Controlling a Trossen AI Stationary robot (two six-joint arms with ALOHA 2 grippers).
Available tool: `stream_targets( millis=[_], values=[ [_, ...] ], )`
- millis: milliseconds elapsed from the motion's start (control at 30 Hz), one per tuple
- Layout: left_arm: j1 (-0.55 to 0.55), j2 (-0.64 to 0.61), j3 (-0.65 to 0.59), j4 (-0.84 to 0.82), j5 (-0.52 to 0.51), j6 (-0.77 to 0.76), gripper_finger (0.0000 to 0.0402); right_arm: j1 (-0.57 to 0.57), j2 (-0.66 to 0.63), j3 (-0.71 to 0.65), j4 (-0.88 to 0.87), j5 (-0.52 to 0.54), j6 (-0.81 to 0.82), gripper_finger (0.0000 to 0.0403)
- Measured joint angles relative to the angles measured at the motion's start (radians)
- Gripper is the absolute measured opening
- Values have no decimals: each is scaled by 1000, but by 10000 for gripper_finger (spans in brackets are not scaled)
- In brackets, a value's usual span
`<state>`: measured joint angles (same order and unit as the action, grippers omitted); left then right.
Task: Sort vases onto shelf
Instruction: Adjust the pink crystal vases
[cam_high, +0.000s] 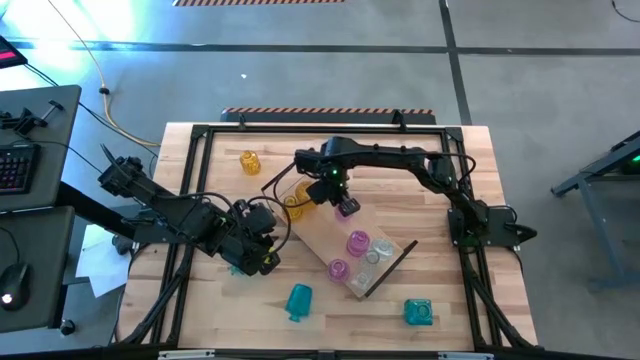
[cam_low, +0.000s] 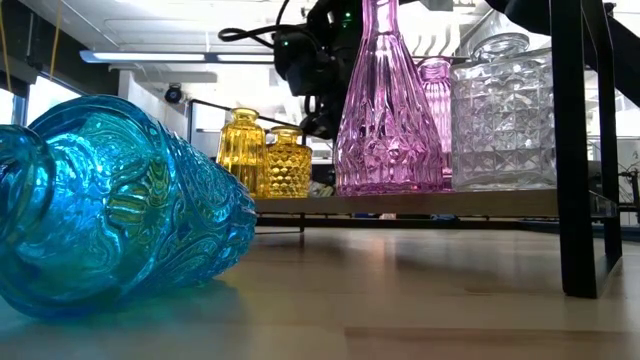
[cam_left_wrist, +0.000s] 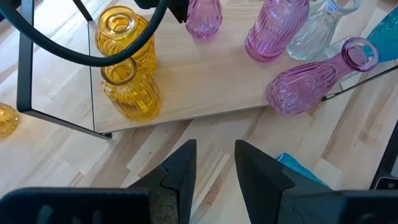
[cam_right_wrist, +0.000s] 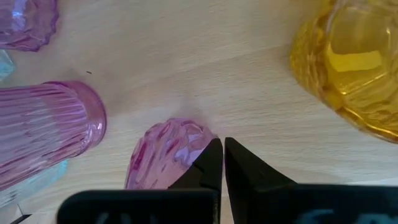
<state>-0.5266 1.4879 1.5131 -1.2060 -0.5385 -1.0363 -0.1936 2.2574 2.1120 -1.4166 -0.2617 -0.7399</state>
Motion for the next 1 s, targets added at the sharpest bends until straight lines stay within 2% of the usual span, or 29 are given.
stream_targets(
  millis=[1000],
  values=[
    [-36,1,0,-1,-23,-3,104,10,0,0,-145,28,76,0]
  ],
)
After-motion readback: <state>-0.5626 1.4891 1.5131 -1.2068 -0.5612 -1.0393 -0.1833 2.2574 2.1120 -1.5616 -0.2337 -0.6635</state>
